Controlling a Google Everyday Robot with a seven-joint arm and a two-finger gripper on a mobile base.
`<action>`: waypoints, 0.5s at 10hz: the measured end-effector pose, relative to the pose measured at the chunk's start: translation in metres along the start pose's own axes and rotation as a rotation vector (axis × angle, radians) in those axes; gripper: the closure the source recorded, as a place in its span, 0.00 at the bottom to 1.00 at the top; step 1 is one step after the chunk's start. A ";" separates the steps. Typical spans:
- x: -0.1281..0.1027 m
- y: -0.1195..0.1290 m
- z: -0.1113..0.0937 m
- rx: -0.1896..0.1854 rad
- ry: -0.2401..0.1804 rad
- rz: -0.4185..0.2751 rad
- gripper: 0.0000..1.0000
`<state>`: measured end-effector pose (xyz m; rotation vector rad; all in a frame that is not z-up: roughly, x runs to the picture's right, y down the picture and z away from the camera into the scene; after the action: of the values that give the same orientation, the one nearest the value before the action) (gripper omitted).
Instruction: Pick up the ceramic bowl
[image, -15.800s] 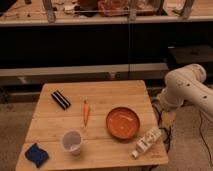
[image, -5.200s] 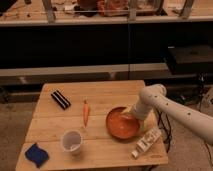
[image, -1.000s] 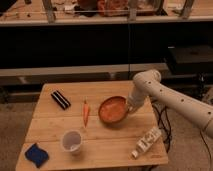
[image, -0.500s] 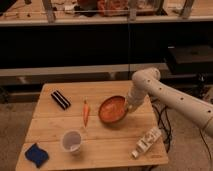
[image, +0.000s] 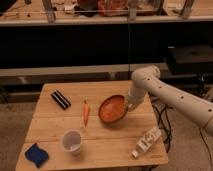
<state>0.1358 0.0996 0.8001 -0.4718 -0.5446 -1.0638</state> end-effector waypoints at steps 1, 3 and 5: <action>0.000 -0.001 -0.001 0.000 0.001 -0.003 0.82; 0.000 -0.002 -0.005 0.000 0.006 -0.009 0.82; 0.001 -0.004 -0.007 0.001 0.010 -0.014 0.82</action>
<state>0.1340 0.0932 0.7952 -0.4619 -0.5403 -1.0786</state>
